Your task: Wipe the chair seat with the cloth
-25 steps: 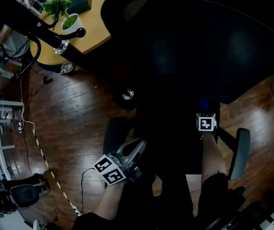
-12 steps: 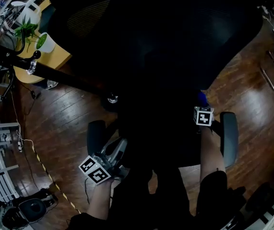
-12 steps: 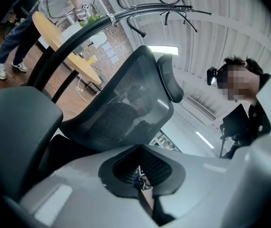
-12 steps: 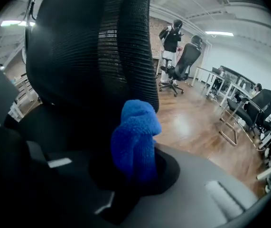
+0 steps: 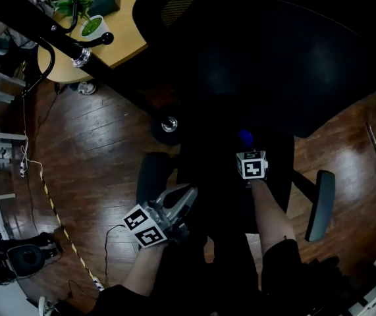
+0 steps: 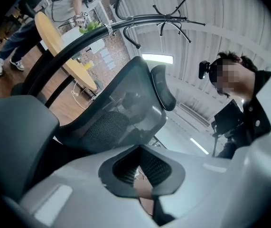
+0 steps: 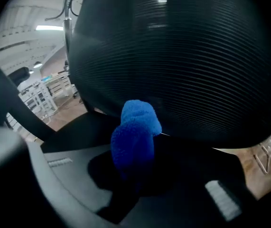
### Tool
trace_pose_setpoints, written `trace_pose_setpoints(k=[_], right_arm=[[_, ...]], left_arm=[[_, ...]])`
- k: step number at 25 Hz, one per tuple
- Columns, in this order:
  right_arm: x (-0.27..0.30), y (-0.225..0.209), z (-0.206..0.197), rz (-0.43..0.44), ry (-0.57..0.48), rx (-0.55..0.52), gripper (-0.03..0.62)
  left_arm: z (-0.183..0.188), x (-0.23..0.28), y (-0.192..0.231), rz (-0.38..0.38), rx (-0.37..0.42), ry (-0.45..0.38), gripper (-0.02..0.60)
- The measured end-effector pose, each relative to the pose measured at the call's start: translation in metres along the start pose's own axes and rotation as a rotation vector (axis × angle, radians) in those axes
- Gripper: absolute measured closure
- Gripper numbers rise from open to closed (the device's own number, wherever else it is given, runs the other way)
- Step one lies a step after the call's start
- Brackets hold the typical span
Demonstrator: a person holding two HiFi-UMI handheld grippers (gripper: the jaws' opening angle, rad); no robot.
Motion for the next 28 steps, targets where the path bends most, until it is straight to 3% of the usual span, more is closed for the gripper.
trace_pose_setpoints(k=[8, 13, 18, 28], right_arm=[[0.045, 0.146, 0.021, 0.270, 0.018, -0.124, 0.559], [0.057, 0.172, 0.004, 0.271, 0.012, -0.188, 0.559], [0.049, 0.137, -0.005, 0.191, 0.015, -0.134, 0.559], [-0.035, -0.040, -0.069, -0.202, 0.107, 0.001, 0.559]], left_arm=[[0.004, -0.005, 0.001, 0.020, -0.025, -0.053, 0.586], [0.005, -0.010, 0.008, 0.022, -0.024, -0.041, 0.586], [0.000, -0.008, 0.006, 0.000, -0.020, -0.017, 0.587], [-0.007, 0.001, 0.013, -0.007, -0.022, 0.060, 0.586]])
Point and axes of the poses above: the fingertips, and each gripper's own axes: x forward along the fingers, y to its left, z out of its top, the point moved 9 cm from there along -x, backward along the fingers, and after that the axes turned 9 degrees about -y, right-handed, at the moved point
